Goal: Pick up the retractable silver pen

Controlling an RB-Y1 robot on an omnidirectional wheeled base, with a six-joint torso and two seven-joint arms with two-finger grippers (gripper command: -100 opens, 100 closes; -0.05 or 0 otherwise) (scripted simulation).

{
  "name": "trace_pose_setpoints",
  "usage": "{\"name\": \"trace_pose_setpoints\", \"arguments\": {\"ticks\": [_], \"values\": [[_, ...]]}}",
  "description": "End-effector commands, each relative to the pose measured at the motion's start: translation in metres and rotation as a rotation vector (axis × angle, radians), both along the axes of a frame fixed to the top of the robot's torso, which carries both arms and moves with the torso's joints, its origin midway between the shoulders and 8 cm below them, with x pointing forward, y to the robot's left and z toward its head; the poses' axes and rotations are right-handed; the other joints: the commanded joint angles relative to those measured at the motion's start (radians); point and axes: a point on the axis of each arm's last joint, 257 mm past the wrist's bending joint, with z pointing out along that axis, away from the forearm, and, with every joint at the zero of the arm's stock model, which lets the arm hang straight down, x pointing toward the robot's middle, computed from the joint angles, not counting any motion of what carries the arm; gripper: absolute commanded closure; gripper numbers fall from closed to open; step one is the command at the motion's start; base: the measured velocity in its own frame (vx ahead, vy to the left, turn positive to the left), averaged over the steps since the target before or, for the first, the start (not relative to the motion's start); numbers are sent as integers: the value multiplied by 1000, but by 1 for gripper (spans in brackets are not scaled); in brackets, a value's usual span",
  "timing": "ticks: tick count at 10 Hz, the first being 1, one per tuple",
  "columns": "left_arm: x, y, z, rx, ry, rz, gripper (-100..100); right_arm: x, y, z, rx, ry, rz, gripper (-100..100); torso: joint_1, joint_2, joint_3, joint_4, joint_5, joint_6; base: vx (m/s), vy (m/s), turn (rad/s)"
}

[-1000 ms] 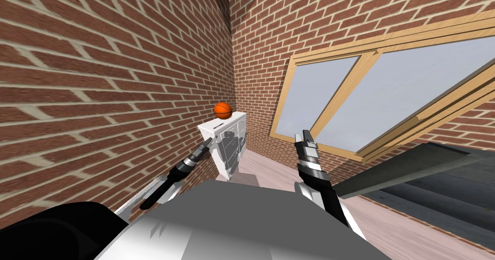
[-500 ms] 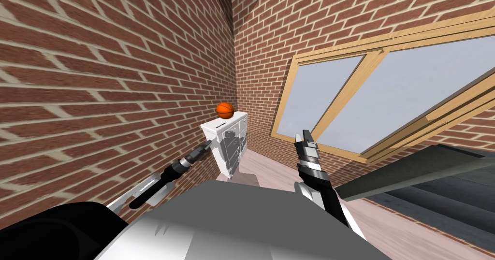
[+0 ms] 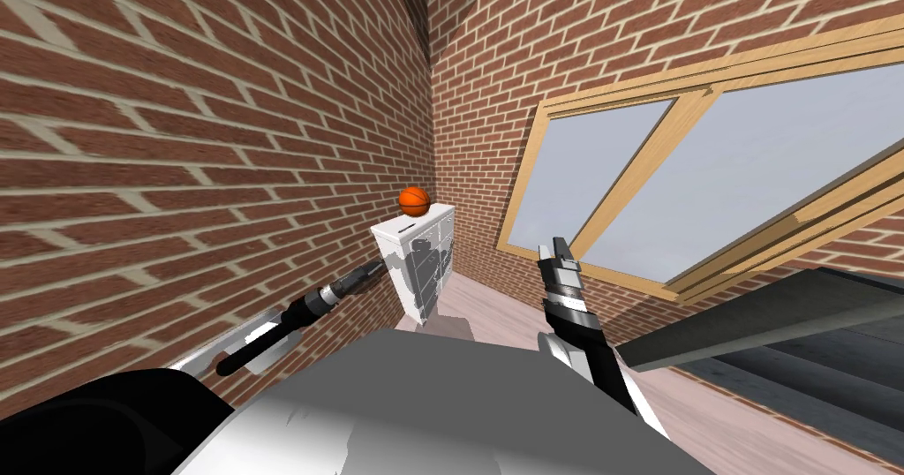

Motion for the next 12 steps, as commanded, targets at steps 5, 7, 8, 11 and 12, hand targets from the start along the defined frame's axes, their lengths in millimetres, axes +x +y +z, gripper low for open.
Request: {"name": "trace_pose_setpoints", "arguments": {"ticks": [5,7,8,11,12], "values": [[-4,34,-13,158,83,-55,-100,0,0,0,0,0,0,0,-1,0,0,0,0,0,-14,11,27],[-6,51,-17,218,118,-72,-100,0,0,0,0,0,0,0,-1,0,0,0,0,0,-14,4,24],[-9,66,-21,254,148,-76,-100,0,0,0,0,0,0,0,-1,0,0,0,0,0,-12,-3,27],[-9,84,-19,333,187,-102,-100,0,0,0,0,0,0,0,-2,-1,-1,0,0,0,-4,-4,12],[-6,84,-15,357,191,-115,-100,0,0,0,0,0,0,0,-2,-1,-1,0,0,0,-4,-9,13]]}}
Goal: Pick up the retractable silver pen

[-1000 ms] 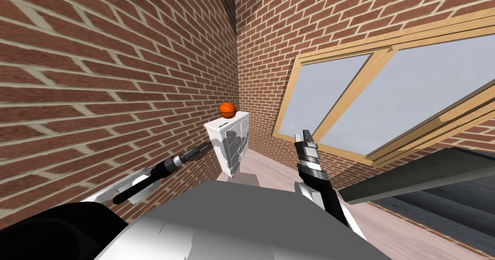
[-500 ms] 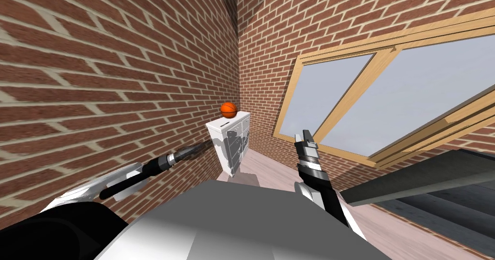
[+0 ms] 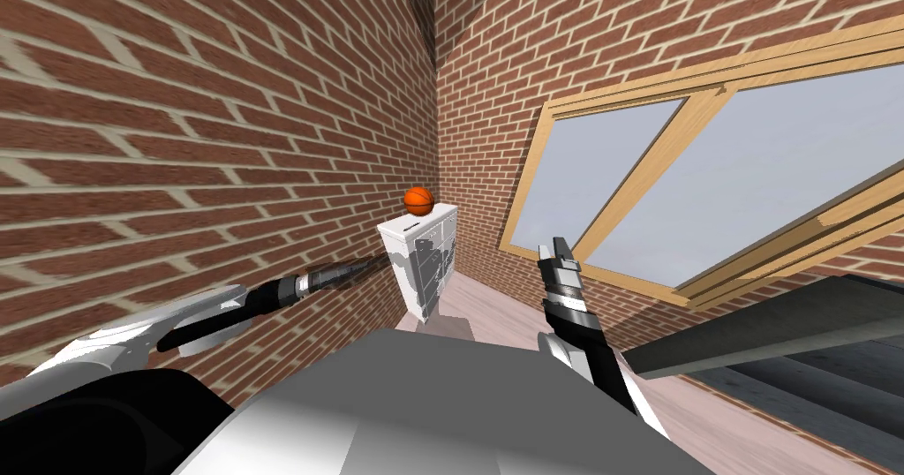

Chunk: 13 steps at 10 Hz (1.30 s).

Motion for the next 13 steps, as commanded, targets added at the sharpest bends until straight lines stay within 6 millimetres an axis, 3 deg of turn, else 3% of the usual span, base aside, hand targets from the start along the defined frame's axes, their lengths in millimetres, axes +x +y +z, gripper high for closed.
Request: {"name": "trace_pose_setpoints", "arguments": {"ticks": [1,13], "values": [[-2,15,1,50,32,-14,-100,0,0,0,0,0,0,0,0,0,0,0,0,0,-4,-16,11],[2,104,47,397,215,-80,-100,0,0,0,0,0,0,0,-3,-2,-1,0,-1,0,8,-39,-11]]}}
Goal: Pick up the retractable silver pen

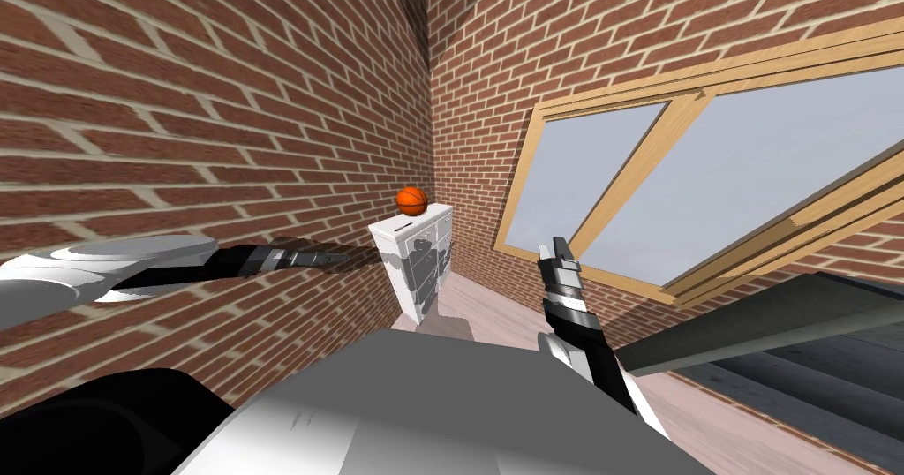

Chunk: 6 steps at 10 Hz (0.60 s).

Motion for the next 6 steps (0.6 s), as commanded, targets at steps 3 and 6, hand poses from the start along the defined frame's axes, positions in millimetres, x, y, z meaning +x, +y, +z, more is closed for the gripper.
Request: {"name": "trace_pose_setpoints", "arguments": {"ticks": [3,6], "values": [[1,24,24,103,58,-8,-100,0,0,0,0,0,0,0,-3,-1,-1,0,-1,0,45,-96,-46],[0,43,44,174,98,-2,-100,0,0,0,0,0,0,0,-3,-1,-1,0,-1,0,51,-95,-65]]}}
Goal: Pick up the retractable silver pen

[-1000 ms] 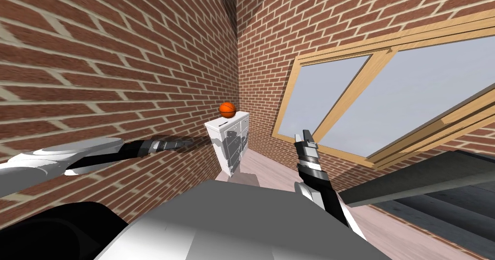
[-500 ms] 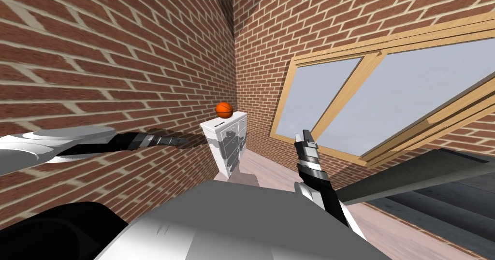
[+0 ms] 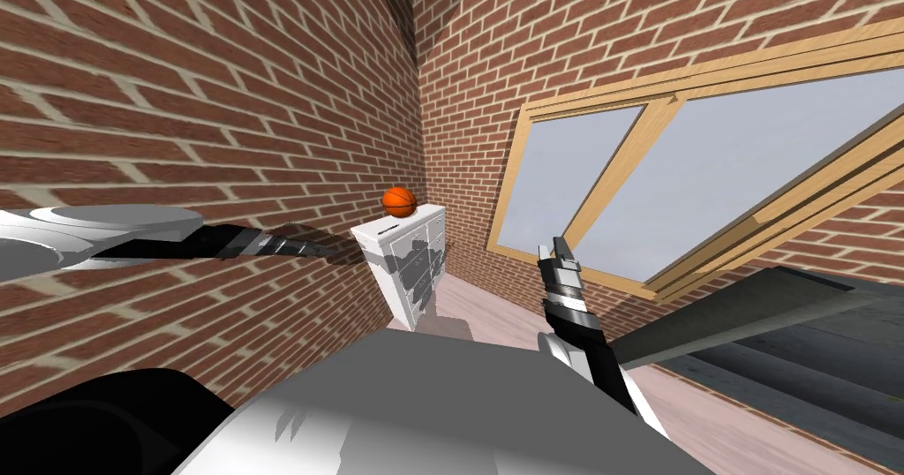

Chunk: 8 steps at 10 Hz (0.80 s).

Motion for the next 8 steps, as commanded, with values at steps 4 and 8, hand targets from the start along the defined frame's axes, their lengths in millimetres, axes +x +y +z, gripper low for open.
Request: {"name": "trace_pose_setpoints", "arguments": {"ticks": [4,8], "values": [[-6,24,27,95,73,15,-100,0,0,0,0,0,0,0,1,2,1,0,0,-1,70,-93,-81],[-12,34,37,134,113,25,-100,0,0,0,0,0,0,0,-5,-4,-3,-1,-1,0,111,-120,-84]]}}
